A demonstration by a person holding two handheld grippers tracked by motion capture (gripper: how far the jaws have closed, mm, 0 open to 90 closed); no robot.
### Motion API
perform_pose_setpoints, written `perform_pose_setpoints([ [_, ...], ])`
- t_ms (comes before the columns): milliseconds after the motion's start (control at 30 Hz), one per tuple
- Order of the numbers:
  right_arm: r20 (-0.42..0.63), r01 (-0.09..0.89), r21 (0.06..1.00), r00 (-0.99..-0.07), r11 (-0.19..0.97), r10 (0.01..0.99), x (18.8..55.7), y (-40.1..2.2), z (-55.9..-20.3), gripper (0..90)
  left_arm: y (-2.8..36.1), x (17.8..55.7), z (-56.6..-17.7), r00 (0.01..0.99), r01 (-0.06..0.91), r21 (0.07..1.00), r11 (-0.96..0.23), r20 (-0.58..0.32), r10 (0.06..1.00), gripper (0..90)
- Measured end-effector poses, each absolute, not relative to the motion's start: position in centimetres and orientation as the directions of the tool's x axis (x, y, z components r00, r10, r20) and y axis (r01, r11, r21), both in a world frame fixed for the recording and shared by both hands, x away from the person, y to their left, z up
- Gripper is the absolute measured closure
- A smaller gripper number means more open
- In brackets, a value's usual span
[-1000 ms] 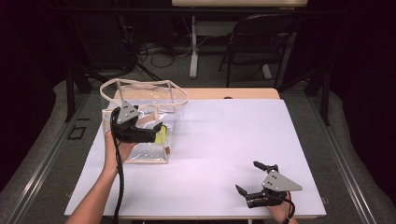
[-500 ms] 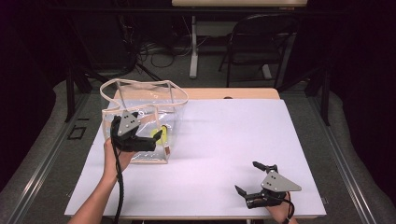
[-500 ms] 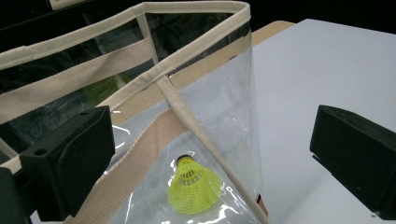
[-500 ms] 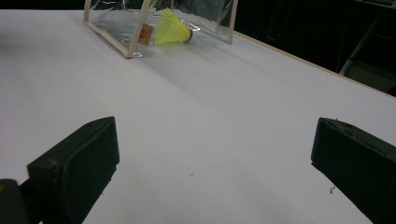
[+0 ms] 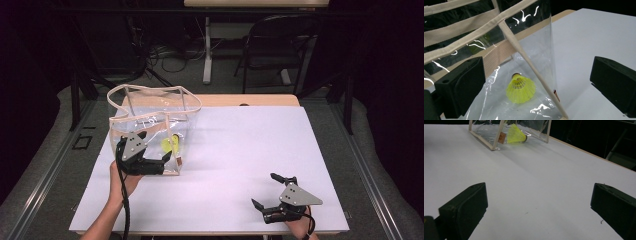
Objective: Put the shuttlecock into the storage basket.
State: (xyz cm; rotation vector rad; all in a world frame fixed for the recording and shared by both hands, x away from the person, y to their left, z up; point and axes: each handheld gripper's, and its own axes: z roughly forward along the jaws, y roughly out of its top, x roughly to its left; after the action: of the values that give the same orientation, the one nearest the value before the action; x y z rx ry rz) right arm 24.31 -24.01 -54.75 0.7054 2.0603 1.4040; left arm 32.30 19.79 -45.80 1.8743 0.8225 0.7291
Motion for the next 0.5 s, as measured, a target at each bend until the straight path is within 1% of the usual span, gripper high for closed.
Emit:
perform_pose_setpoints([
  [233, -0.144, 0.116, 0.941, -0.714, 0.318, 0.685, 24.3, -24.0, -54.7, 0.4, 20.4, 31.6, -46.7, 0.597, 0.231, 0.918, -0.322, 0.128, 0.792, 0.0],
  [500, -0.143, 0.117, 0.940, -0.715, 0.320, 0.684, 24.3, -24.0, -54.7, 0.4, 21.2, 30.9, -47.8, 0.585, 0.250, 0.917, -0.311, 0.114, 0.803, 0.0],
])
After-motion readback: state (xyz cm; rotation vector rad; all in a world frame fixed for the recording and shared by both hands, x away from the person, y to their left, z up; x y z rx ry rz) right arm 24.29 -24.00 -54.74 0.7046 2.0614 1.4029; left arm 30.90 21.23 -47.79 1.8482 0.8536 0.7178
